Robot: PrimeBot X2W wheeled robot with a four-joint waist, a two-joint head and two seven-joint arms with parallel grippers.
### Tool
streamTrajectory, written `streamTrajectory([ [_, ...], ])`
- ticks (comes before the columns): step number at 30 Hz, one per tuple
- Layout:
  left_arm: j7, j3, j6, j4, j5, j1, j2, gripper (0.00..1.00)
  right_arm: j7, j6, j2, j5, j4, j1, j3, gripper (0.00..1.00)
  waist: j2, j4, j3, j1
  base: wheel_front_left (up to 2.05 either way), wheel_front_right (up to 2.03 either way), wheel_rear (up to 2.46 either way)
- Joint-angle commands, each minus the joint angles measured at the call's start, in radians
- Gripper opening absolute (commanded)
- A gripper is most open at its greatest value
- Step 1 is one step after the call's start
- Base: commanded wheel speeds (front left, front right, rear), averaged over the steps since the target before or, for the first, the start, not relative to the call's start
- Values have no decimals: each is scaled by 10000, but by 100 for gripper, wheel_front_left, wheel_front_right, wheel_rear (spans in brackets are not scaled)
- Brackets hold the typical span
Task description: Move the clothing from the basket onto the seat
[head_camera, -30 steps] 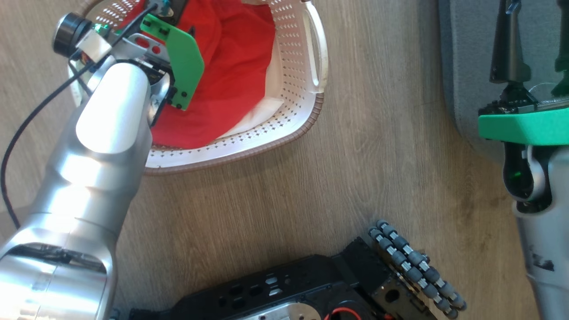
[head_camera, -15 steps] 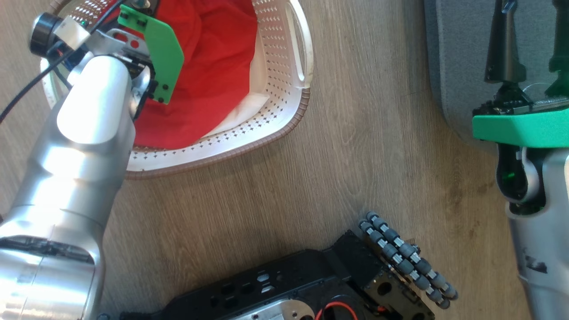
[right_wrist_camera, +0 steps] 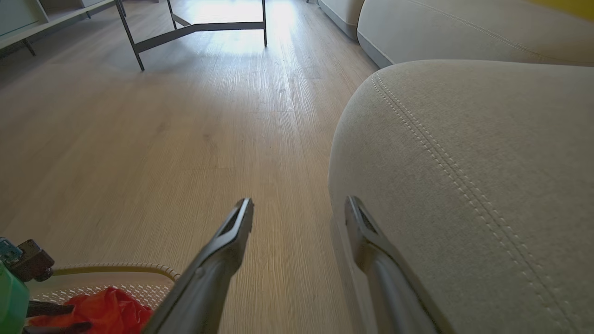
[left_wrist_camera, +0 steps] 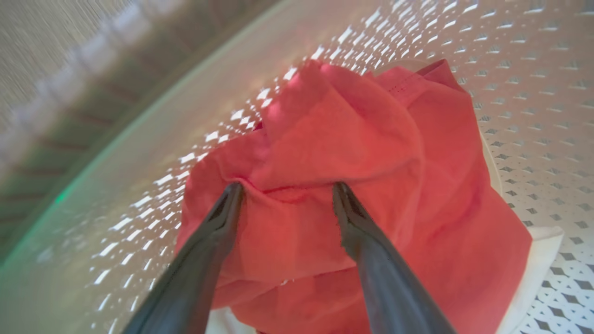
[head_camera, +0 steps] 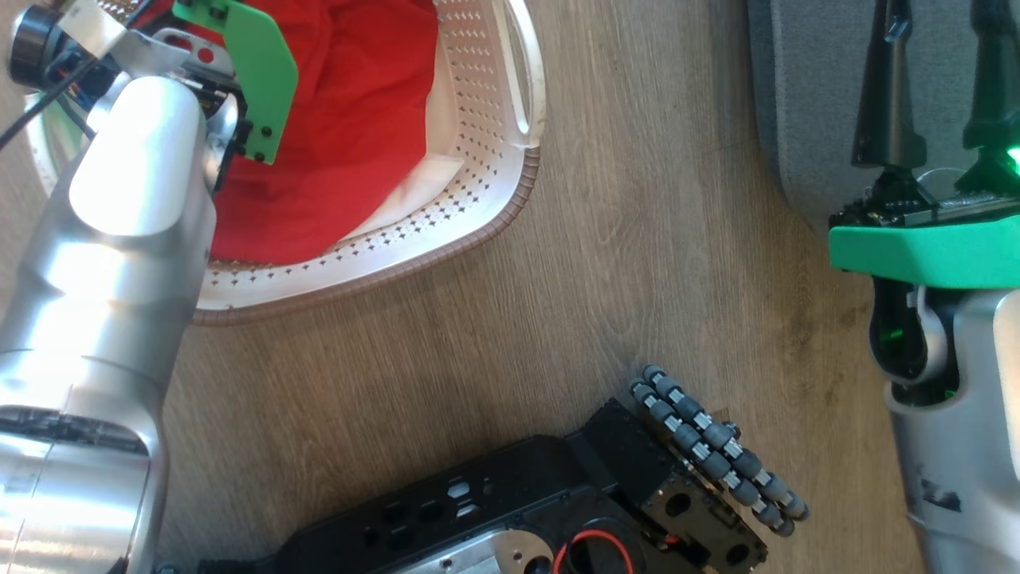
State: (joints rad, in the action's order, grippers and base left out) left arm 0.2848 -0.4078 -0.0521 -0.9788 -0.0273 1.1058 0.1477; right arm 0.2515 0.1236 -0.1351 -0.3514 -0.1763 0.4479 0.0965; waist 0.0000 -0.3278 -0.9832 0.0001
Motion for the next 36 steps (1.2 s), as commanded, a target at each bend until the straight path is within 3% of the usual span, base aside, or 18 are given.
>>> streamTrajectory([
  [1,31,115,74,202,-45,101,226,100,103,71,-24,-16,-328,-503,30,100,0,-29,-22,-1,0,0,0],
  [4,41,67,61,111,-86,115,215,100,103,71,43,-45,-309,-520,7,100,0,-66,-42,-1,0,0,0],
  [5,43,41,53,79,-93,107,208,87,103,71,63,-55,-291,-516,5,100,0,-76,-34,-1,0,0,0],
  [6,35,17,50,53,-99,98,205,58,103,71,84,-70,-273,-511,1,100,0,-84,-17,-1,0,0,0],
  [7,17,-11,52,33,-99,88,203,22,103,71,102,-87,-259,-504,-5,100,0,-90,2,-1,0,0,0],
  [8,17,-41,40,6,-104,74,199,0,103,71,119,-104,-252,-497,-14,100,0,-93,23,-1,0,0,0],
  [20,-447,-200,-185,94,-571,-363,-311,0,103,71,-25,-66,-142,-715,-275,100,0,504,905,-1,0,0,0],
  [36,-2893,71,-483,2500,-2340,-3605,-846,0,103,71,-1281,139,232,-2150,-503,100,0,2497,4606,-1,0,0,0],
])
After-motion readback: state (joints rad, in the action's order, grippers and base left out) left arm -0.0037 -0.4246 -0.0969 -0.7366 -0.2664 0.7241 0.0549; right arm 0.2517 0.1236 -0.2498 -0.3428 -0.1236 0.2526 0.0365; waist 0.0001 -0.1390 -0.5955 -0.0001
